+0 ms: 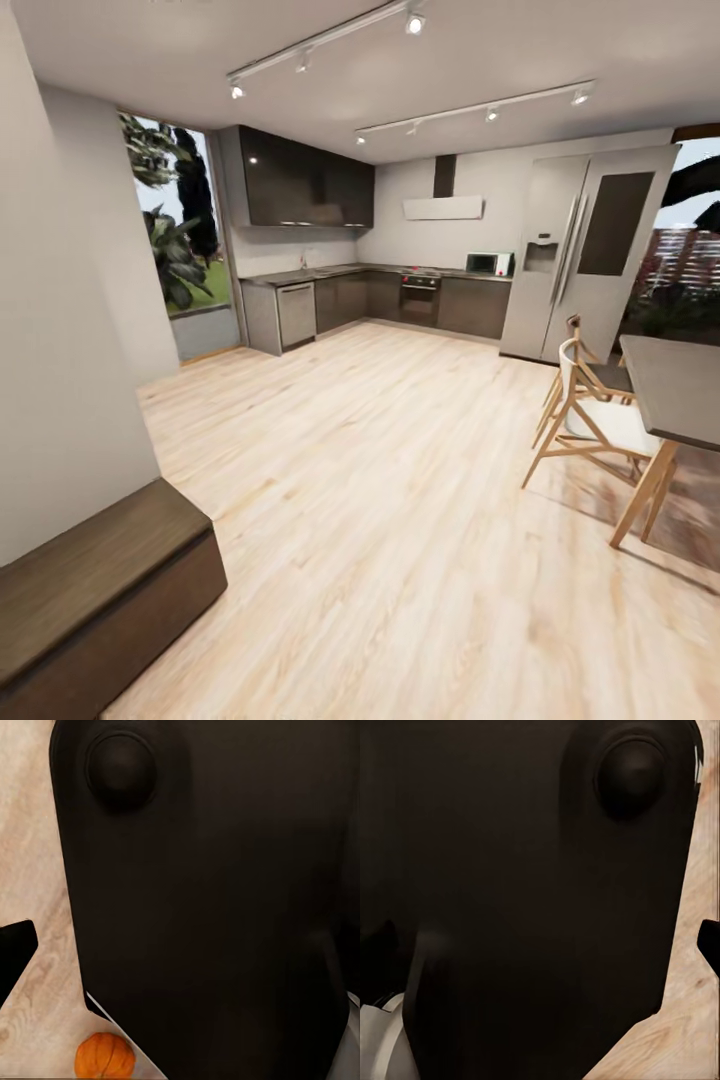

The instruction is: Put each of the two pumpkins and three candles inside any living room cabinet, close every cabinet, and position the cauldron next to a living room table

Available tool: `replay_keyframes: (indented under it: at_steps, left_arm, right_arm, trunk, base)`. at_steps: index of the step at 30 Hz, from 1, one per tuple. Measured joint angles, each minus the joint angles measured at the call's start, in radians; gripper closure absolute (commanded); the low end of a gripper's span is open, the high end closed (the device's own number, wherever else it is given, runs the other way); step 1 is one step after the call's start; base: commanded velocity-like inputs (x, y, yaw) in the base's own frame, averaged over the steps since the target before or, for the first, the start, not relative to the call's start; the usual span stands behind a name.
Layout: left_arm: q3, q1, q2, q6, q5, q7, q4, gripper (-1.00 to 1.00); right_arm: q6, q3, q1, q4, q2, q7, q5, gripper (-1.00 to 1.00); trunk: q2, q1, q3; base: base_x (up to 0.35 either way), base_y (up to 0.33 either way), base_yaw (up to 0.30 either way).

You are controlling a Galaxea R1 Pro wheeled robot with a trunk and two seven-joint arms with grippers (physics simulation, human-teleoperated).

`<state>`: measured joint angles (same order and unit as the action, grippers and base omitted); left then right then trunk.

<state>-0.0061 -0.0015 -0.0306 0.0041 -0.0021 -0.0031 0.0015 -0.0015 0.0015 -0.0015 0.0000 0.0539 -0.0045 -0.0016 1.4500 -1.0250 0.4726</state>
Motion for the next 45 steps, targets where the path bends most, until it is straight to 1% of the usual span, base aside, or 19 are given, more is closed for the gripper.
replay_keyframes:
  at_steps: [10, 19, 35, 37, 41, 45]
  left_arm:
    - [0.0, 0.0, -0.001, 0.0, 0.0, 0.0, 0.0, -1.0]
    - [0.0, 0.0, -0.001, 0.0, -0.001, 0.0, 0.0, -1.0]
    - [-0.002, 0.0, -0.001, -0.001, -0.001, 0.0, 0.0, -1.0]
    - [-0.002, 0.0, 0.0, -0.009, -0.001, 0.0, 0.0, -1.0]
    - [-0.002, 0.0, -0.001, -0.052, -0.001, 0.0, 0.0, -1.0]
    - [-0.002, 0.0, -0.001, -0.066, -0.001, 0.0, 0.0, -1.0]
  right_arm:
    - [0.0, 0.0, 0.0, 0.0, 0.001, 0.0, 0.002, -1.0]
    - [-0.001, 0.0, 0.0, 0.0, 0.001, 0.0, 0.0, -1.0]
    - [-0.002, 0.0, 0.0, 0.0, 0.003, 0.0, 0.0, -1.0]
    - [-0.002, 0.0, 0.0, 0.0, 0.003, 0.0, 0.0, -1.0]
    - [-0.002, -0.001, 0.0, 0.0, 0.002, 0.0, 0.0, -1.0]
    - [-0.002, -0.001, 0.0, 0.0, 0.001, 0.0, 0.0, -1.0]
  trunk:
    - [0.0, 0.0, 0.0]
    - [0.0, 0.0, 0.0]
    - [0.0, 0.0, 0.0]
    - [0.0, 0.0, 0.0]
    - [0.0, 0.0, 0.0]
    - [0.0, 0.0, 0.0]
  base:
    - [0.0, -0.075, 0.285]
    - [0.0, -0.144, 0.287]
    - [-0.066, -0.273, 0.287]
    - [-0.028, -0.294, 0.287]
    - [0.035, -0.293, 0.287]
    - [0.131, -0.216, 0.287]
